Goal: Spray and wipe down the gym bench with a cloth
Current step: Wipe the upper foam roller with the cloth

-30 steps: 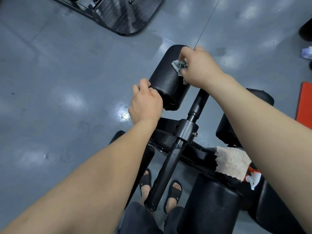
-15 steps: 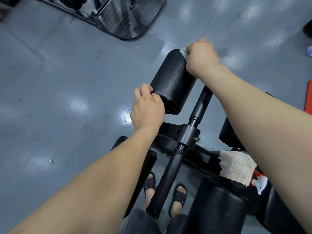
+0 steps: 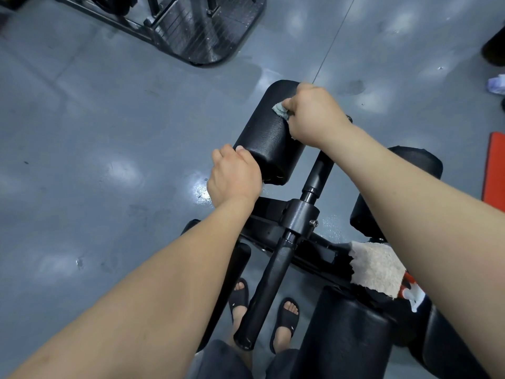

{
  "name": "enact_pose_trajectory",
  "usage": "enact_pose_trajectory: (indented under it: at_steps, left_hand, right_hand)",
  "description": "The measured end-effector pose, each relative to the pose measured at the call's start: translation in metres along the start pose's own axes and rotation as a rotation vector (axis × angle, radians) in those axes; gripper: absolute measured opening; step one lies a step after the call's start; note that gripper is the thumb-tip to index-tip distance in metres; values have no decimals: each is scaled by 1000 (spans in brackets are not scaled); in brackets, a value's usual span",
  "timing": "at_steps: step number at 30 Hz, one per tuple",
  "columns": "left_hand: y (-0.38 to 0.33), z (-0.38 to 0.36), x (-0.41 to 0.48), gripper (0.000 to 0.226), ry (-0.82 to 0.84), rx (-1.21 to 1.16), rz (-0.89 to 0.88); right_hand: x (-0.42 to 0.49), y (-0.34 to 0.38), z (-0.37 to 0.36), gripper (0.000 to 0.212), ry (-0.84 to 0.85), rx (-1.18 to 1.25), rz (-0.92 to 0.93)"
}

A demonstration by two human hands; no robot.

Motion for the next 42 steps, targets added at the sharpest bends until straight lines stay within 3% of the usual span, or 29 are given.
enact_pose_trajectory:
  at_steps: [7, 22, 30, 34, 37, 42]
  left_hand:
    - [2, -6, 6, 51, 35, 3, 35]
    - [2, -2, 5, 45, -8, -14, -18]
    - [2, -2, 5, 43, -3, -21, -11]
    - [1, -1, 4, 41, -4, -27, -7]
    - [1, 0, 2, 38, -6, -33, -6]
    - [-2, 5, -2, 27, 5, -69, -8]
  right_hand:
    - [-26, 31, -3, 26, 23, 35, 113]
    - [-61, 50, -12, 13, 56, 37, 296]
    - [-64, 50, -8, 31, 52, 88, 334]
    - [-56, 40, 2, 30, 5, 209, 206]
    - [-38, 10, 11, 22, -104, 208, 7]
    - [-1, -41, 16, 13, -120, 143, -244]
Point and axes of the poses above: each hand's wrist, its own x-axis towards the middle knuckle, its own z-axis out of the back of the hand, y = z × x, the point moved 6 cm from there along x, towards the middle knuckle, and after that the axes turned 5 degrees about z, right-handed, at the moved point
